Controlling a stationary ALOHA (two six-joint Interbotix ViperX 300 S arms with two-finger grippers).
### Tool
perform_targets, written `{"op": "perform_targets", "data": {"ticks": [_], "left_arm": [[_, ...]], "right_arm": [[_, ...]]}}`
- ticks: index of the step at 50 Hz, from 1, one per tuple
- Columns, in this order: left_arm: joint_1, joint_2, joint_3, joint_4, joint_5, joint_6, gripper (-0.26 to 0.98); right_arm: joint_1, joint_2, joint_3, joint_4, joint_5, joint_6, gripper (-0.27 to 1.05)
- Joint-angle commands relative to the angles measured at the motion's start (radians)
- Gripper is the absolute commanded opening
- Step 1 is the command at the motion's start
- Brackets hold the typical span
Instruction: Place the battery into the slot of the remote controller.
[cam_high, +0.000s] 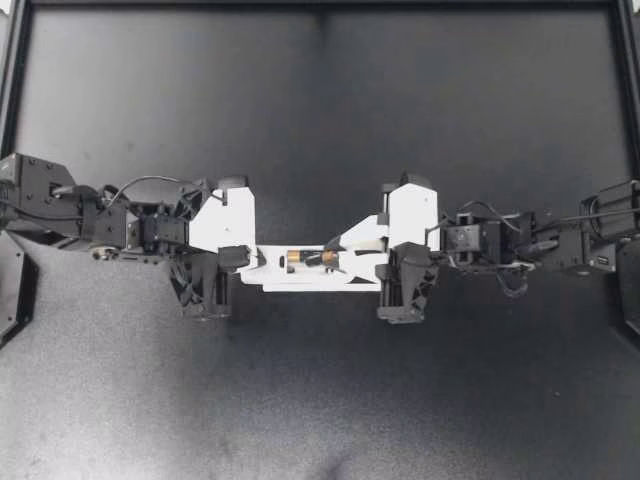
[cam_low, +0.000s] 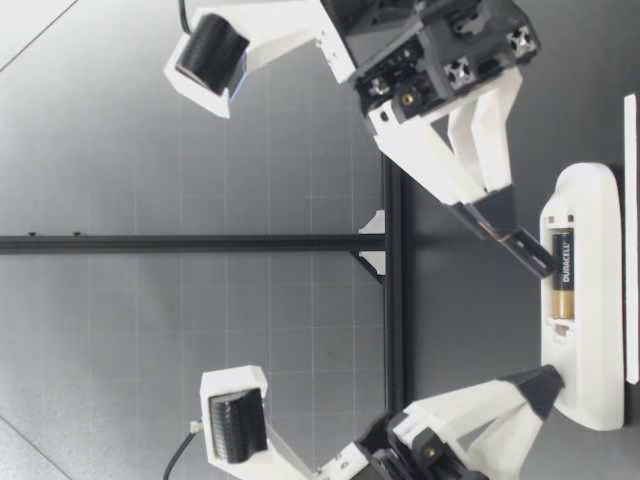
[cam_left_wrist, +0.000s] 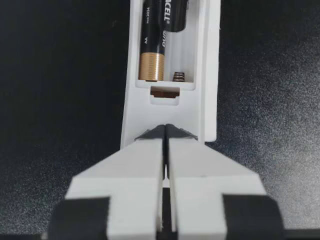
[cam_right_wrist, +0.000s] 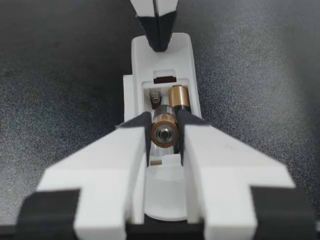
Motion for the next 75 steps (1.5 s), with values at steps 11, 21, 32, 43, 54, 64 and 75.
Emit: {"op": "perform_targets", "data": {"ticks": [11, 21, 32, 43, 54, 64, 75], "left_arm": [[0.003, -0.009, 0.005, -0.003, 0.005, -0.003, -0.15], [0.003, -0.009, 0.006, -0.006, 0.005, -0.003, -0.15], [0.003, -0.009, 0.005, -0.008, 0.005, -0.003, -0.15], [0.003, -0.009, 0.005, -0.009, 0.005, -0.003, -0.15], [0.003, -0.009, 0.006, -0.009, 0.005, -0.003, -0.15], [0.003, -0.011, 0.006, -0.012, 0.005, -0.005, -0.15], [0.003, -0.009, 0.006, -0.015, 0.005, -0.005, -0.15]], "right_arm": [[0.005, -0.005, -0.038, 0.000, 0.035, 0.002, 0.00], [0.009, 0.014, -0.054, -0.002, 0.052, 0.002, 0.00], [0.011, 0.035, -0.086, -0.003, 0.104, 0.000, 0.00], [0.011, 0.028, -0.097, -0.003, 0.155, -0.002, 0.00], [0.011, 0.023, -0.107, -0.003, 0.199, 0.002, 0.02], [0.011, 0.020, -0.138, -0.005, 0.276, 0.002, 0.08], [0.011, 0.008, -0.153, -0.003, 0.316, 0.002, 0.30]]}}
